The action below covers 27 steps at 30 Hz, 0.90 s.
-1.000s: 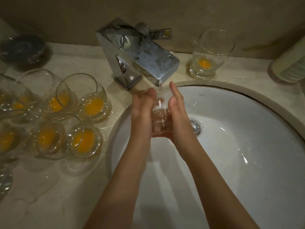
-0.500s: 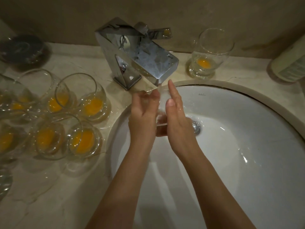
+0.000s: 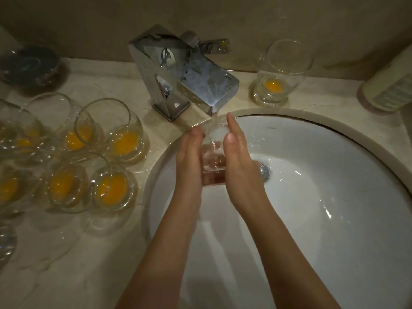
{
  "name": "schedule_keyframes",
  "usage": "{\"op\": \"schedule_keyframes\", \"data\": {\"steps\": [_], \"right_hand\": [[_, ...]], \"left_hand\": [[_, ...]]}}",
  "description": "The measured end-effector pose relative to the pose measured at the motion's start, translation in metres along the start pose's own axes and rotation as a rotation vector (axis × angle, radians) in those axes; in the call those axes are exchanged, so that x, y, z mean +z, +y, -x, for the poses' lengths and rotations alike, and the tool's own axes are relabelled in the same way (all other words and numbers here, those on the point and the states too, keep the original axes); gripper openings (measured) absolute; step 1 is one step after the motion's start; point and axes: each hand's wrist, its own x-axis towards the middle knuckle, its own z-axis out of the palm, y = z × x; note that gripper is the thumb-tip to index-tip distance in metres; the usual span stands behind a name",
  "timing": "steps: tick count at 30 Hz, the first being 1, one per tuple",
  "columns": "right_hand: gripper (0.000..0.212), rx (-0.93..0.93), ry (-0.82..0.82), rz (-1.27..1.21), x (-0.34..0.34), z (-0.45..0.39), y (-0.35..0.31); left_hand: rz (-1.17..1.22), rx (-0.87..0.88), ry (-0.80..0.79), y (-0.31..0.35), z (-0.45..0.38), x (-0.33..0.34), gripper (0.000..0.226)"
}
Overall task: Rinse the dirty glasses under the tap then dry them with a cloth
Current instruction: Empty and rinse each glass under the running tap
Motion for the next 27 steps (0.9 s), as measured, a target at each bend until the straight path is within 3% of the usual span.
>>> {"op": "schedule_keyframes", "data": {"steps": [2, 3, 6, 8, 9, 15, 17, 20, 22, 25, 27], "right_hand": [[0.030, -0.113, 0.014, 0.169, 0.002, 0.005, -0.005], [0.030, -0.140, 0.024, 0.198, 0.003, 0.006, -0.005], [0.031, -0.052, 0.016, 0.047, 0.002, -0.002, -0.002], [0.030, 0.079, -0.016, -0.200, -0.001, -0.009, 0.002], [0.029, 0.103, -0.015, -0.246, -0.003, -0.010, 0.002], [0.031, 0.010, 0.070, 0.060, 0.000, 0.006, -0.006], [0.031, 0.007, 0.090, 0.056, 0.000, 0.003, -0.005], [0.035, 0.133, 0.043, -0.166, -0.005, -0.003, -0.004], [0.036, 0.102, 0.060, -0.113, -0.006, -0.003, -0.004], [0.039, -0.089, 0.098, 0.190, 0.000, 0.003, -0.010], [0.036, -0.106, 0.116, 0.161, 0.002, 0.006, -0.009]], "left_hand": [[-0.201, 0.217, 0.079, 0.000, 0.001, 0.002, 0.023], [-0.239, 0.259, 0.093, 0.000, 0.003, 0.003, 0.022], [-0.039, 0.057, 0.007, 0.007, 0.004, 0.004, 0.040], [0.131, -0.098, -0.048, 0.011, 0.001, 0.003, 0.039], [0.114, -0.094, -0.035, 0.011, 0.000, 0.003, 0.036], [-0.291, 0.286, 0.095, 0.000, 0.011, 0.009, 0.044], [-0.163, 0.132, 0.044, 0.001, 0.009, 0.007, 0.056], [0.068, -0.167, -0.012, 0.006, 0.002, 0.005, 0.069], [0.057, -0.082, 0.009, 0.006, 0.003, 0.005, 0.064], [-0.191, 0.264, 0.078, 0.003, 0.004, 0.009, 0.046], [-0.234, 0.306, 0.065, 0.001, 0.002, 0.009, 0.046]]}}
